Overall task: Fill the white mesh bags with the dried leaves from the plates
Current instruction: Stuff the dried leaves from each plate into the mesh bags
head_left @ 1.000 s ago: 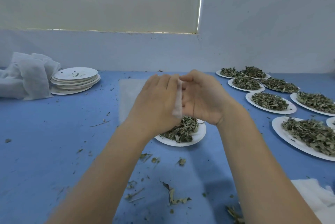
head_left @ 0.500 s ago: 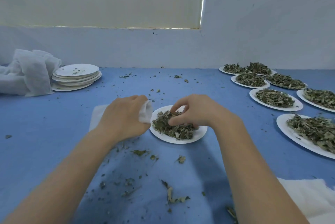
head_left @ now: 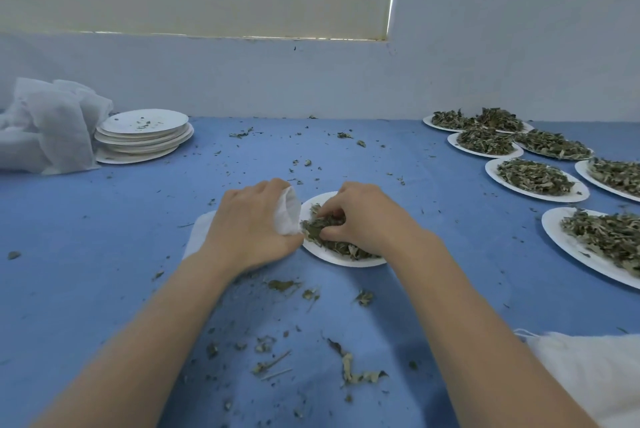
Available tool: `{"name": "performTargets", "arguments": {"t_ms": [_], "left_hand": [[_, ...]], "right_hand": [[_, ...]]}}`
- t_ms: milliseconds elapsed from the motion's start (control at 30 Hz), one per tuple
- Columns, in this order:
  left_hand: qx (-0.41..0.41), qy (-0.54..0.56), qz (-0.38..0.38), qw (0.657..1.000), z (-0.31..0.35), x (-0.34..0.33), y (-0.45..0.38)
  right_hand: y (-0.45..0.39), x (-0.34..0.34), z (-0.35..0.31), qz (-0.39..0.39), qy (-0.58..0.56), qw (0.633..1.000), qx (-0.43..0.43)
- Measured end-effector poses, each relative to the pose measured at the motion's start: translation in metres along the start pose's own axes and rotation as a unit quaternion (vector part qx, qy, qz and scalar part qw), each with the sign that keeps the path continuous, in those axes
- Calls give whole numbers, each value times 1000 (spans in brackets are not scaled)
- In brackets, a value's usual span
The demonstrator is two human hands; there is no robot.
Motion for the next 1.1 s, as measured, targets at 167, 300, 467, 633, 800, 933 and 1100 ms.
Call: {"name": "performTargets", "arguments": {"t_ms": [167, 300, 467, 633, 800, 933, 1100], "left_hand": [[-16, -15, -15, 1000, 4, -14, 4], [-15, -20, -14, 1000, 5, -17, 3], [23, 37, -2, 999, -1, -11, 3], [41, 77, 0, 996, 3, -9, 2], [40, 65, 26, 997, 11, -3, 4], [31, 48, 35, 998, 20, -2, 4], [42, 94, 42, 994, 18, -2, 6]], "right_hand": [[2, 11, 0, 49, -34, 998, 11], [6, 37, 13, 121, -91, 988, 6], [11, 50, 7, 137, -114, 983, 36], [8, 36, -16, 86, -7, 996, 39], [8, 30, -32, 94, 111, 988, 44], [10, 28, -38, 78, 88, 992, 53], [11, 24, -33, 56, -94, 990, 88]]}}
Point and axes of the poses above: each hand's wrist, its own y-axis away from the middle knuckle, its own x-axis out of the back of the hand, z = x × y, the point moved 10 cm from there along -y, towards the middle knuckle, and after that the axes turned 5 degrees about -z, right-handed, at the moved point
